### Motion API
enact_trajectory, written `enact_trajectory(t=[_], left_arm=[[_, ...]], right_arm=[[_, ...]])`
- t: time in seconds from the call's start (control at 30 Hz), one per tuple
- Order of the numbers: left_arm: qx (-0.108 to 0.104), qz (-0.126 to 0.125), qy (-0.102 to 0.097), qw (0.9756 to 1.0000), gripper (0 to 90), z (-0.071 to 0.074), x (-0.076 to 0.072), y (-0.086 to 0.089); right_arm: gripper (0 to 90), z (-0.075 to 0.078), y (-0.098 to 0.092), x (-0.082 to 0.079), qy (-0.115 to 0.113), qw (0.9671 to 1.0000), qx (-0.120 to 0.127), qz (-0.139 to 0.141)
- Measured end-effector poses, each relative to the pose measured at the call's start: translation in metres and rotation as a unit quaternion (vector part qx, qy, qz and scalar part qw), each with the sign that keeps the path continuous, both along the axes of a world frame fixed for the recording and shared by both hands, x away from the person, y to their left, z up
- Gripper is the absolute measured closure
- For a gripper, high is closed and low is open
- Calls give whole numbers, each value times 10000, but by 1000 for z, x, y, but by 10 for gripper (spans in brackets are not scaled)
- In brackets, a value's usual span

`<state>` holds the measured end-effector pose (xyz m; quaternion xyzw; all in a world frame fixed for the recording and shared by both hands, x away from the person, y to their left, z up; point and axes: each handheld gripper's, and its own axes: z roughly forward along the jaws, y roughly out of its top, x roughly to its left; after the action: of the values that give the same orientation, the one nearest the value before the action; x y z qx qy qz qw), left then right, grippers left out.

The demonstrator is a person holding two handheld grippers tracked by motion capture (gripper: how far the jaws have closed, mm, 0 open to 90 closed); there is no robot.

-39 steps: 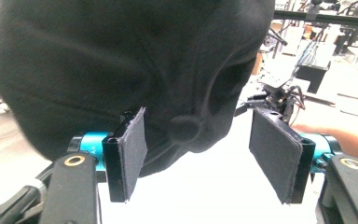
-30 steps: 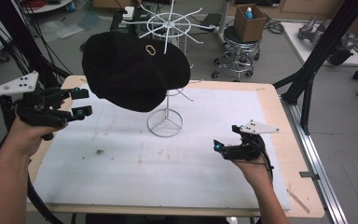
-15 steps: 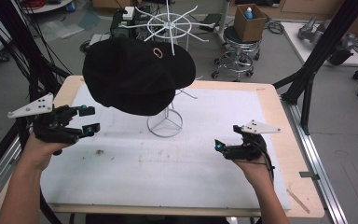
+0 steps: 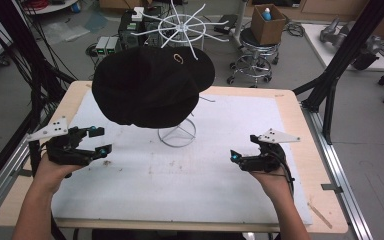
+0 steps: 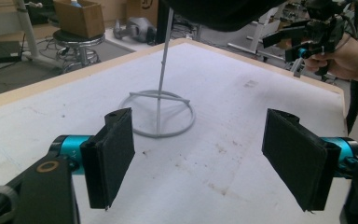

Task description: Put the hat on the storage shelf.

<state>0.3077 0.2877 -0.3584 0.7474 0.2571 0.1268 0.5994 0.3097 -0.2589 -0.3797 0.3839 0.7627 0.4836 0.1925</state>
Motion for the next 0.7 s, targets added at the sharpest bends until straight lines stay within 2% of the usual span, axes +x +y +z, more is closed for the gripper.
enact_trajectory(t=[0.17,0.27,0.37,0.4,0.57,0.63,0.67,0.7], left_arm=[[38,30,44,10000,235,-8,-1,-1],[138,78,68,9999,222,-11,0,-1],[129,91,85,9998,217,-14,1,-1],[228,136,93,9996,212,-16,2,-2],[354,188,142,9991,202,-21,6,-2],[350,221,165,9990,199,-22,7,-2],[351,231,166,9990,196,-23,8,-2],[351,255,186,9989,196,-23,8,-1]], right_arm=[[51,-1,0,1,31,10000,-34,8],[51,-2,1,2,44,10000,-76,24],[51,-3,1,2,102,9999,-79,6],[51,-3,1,2,129,9999,-84,3],[51,-4,-3,3,124,9999,-55,-18],[52,-6,-5,3,106,9999,5,-63],[52,-9,-7,2,1,9999,103,-88],[52,-12,-9,2,37,9998,180,-112]])
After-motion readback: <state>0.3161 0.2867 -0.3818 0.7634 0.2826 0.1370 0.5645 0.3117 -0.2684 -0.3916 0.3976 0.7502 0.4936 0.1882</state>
